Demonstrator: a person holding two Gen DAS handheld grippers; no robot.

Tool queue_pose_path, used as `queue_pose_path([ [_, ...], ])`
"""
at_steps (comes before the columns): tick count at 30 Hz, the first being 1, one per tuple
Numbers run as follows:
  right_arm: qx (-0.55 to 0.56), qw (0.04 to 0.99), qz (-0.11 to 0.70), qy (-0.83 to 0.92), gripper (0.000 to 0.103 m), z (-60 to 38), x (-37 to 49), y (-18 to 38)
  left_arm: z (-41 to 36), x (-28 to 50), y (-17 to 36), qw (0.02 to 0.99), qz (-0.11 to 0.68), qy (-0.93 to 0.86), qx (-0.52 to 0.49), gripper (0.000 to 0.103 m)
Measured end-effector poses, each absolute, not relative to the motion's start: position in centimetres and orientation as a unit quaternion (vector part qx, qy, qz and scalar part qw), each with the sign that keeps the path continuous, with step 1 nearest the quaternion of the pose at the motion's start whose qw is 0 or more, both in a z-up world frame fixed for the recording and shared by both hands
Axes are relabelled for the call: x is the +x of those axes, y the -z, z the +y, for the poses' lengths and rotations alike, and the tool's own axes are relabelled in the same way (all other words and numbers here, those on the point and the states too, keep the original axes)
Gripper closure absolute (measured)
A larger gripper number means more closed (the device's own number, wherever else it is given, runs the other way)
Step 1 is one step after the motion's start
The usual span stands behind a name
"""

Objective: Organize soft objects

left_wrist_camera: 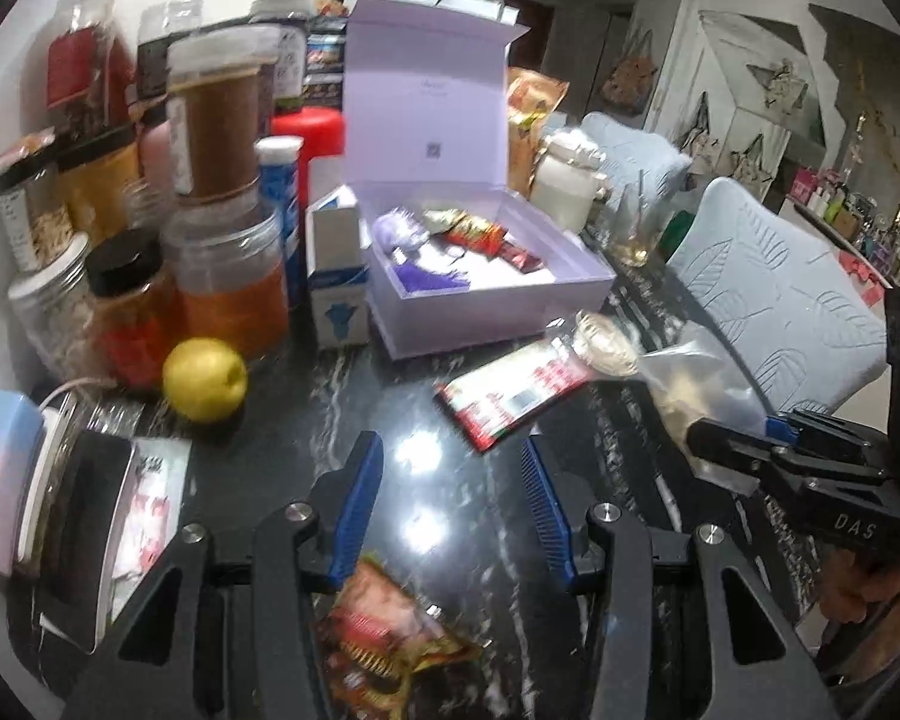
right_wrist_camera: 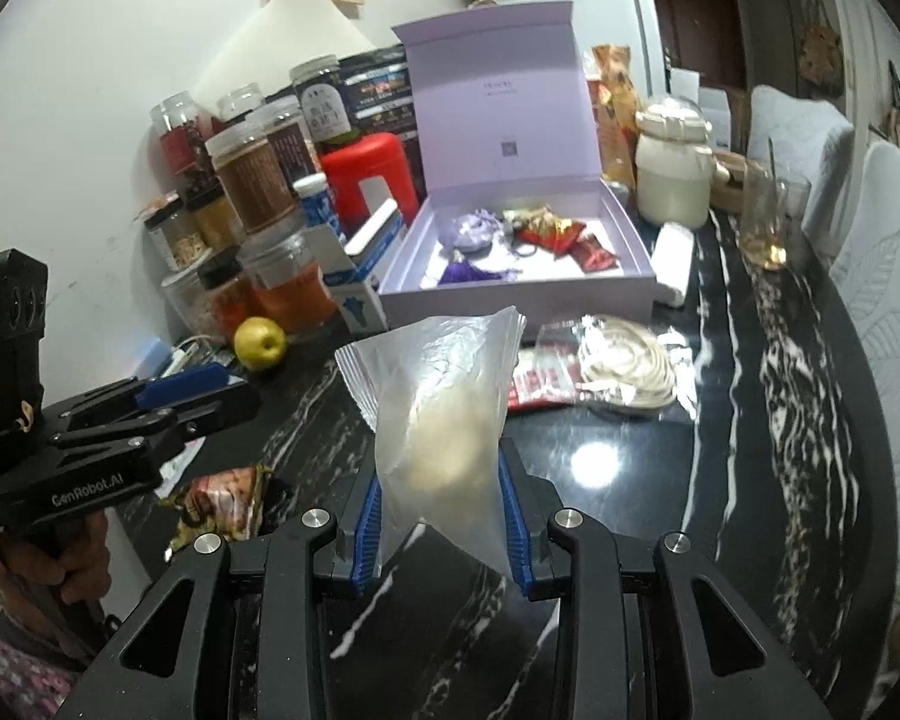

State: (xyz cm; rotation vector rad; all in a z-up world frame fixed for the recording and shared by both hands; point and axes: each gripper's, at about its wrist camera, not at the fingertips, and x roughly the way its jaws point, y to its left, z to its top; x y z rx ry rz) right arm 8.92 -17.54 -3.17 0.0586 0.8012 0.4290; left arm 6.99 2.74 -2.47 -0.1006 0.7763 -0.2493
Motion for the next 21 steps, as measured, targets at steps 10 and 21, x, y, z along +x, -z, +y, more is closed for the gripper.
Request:
queue_pose_path([
  [10, 0.046, 0.883, 0.419, -0.207, 0.069, -17.1, 8.3, 5.8, 5.4, 5.3, 3.3, 0.912, 0.397, 0.081, -0.062, 0.055],
  [21, 0.039, 0.879, 0.424, -0.214, 0.068, -15.9, 8.1, 6.3, 4.6, 5.4, 6.8, 0.882, 0.460, 0.079, -0.060, 0.053],
])
